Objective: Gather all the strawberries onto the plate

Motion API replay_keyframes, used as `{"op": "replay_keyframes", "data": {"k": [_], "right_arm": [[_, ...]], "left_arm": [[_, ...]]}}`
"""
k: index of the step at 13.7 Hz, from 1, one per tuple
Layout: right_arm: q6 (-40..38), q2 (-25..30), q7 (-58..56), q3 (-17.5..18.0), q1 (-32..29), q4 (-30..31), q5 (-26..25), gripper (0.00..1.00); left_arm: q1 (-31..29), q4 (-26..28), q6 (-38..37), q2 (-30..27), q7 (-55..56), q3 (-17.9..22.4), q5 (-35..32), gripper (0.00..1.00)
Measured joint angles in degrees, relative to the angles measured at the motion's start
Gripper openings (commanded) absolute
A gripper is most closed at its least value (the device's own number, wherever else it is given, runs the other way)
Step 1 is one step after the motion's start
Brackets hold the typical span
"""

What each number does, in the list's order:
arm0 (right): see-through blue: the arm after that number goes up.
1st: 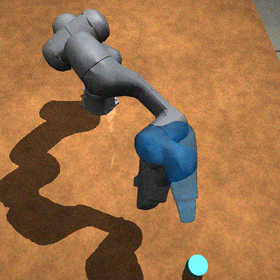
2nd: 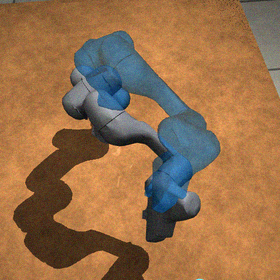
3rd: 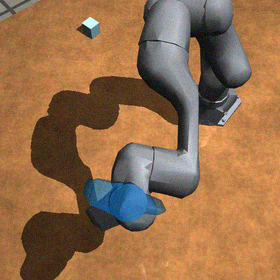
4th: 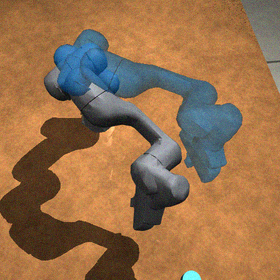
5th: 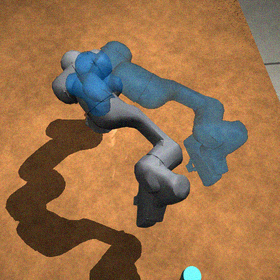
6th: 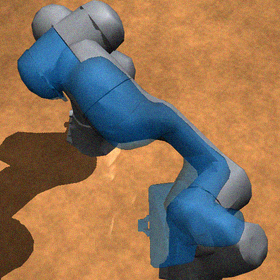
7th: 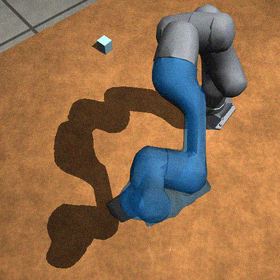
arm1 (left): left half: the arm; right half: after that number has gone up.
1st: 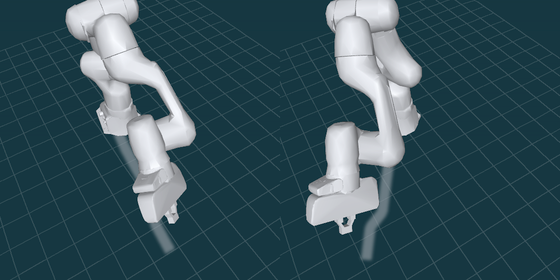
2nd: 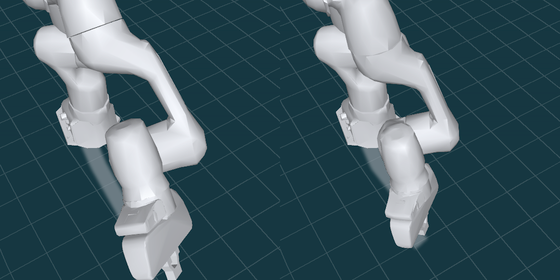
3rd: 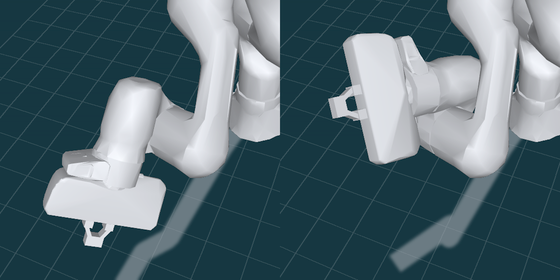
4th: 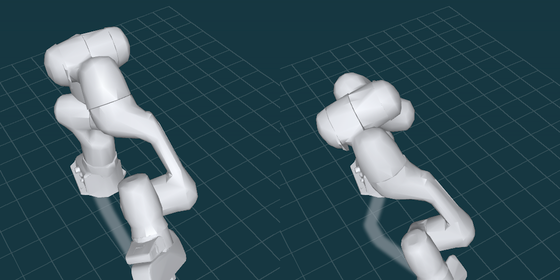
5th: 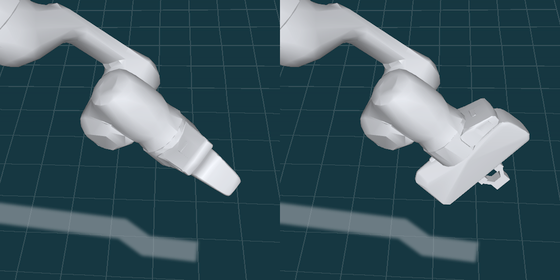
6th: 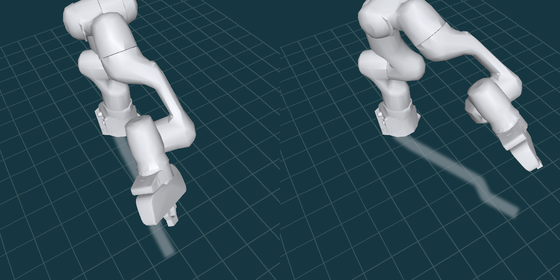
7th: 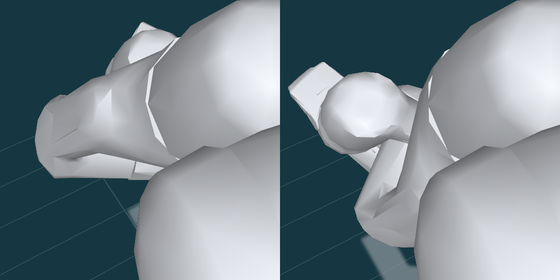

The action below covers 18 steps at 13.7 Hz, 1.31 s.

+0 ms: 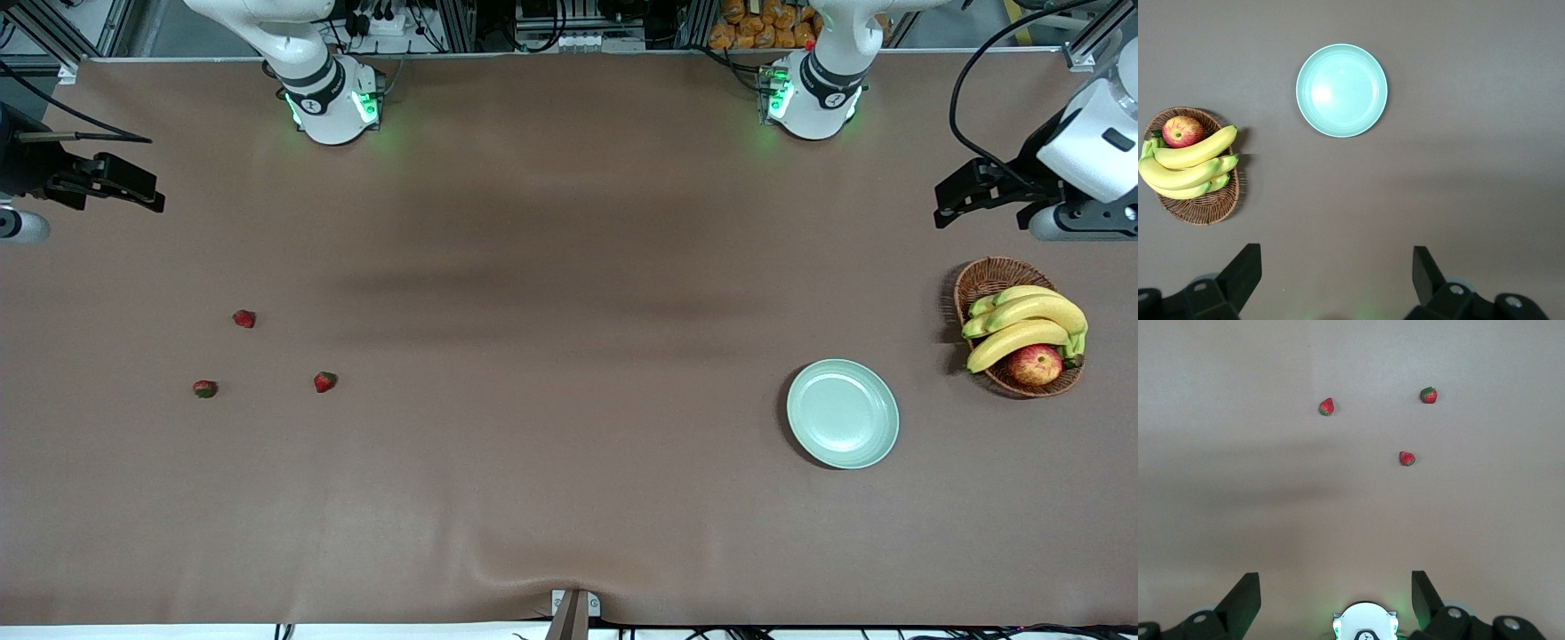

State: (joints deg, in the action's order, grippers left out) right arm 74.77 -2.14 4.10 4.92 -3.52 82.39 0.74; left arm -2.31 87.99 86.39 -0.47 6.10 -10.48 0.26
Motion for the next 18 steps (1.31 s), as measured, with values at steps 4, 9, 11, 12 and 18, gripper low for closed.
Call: {"op": "replay_keyframes", "data": {"k": [4, 9, 11, 12, 18], "right_arm": [[0.0, 0.0, 0.0, 0.1, 0.0, 0.0, 0.0, 1.00], [0.0, 0.0, 0.0, 0.0, 0.0, 0.0, 0.1, 1.00], [0.7, 0.0, 0.0, 0.1, 0.0, 0.0, 0.2, 1.00], [0.9, -0.1, 0.0, 0.1, 0.0, 0.0, 0.3, 1.00], [1.1, -2.4, 0.0, 0.1, 0.0, 0.0, 0.4, 1.00]], "left_arm": [[0.0, 0.0, 0.0, 0.0, 0.0, -0.4, 0.0, 1.00], [0.0, 0.0, -0.2, 0.0, 0.5, -1.1, 0.0, 1.00], [0.0, 0.1, -0.2, 0.0, 0.5, -1.1, 0.0, 1.00], [0.0, 0.1, -0.2, 0.0, 0.5, -1.1, 0.0, 1.00], [-0.2, 0.4, -0.2, 0.0, 0.5, -1.0, 0.0, 1.00]]}}
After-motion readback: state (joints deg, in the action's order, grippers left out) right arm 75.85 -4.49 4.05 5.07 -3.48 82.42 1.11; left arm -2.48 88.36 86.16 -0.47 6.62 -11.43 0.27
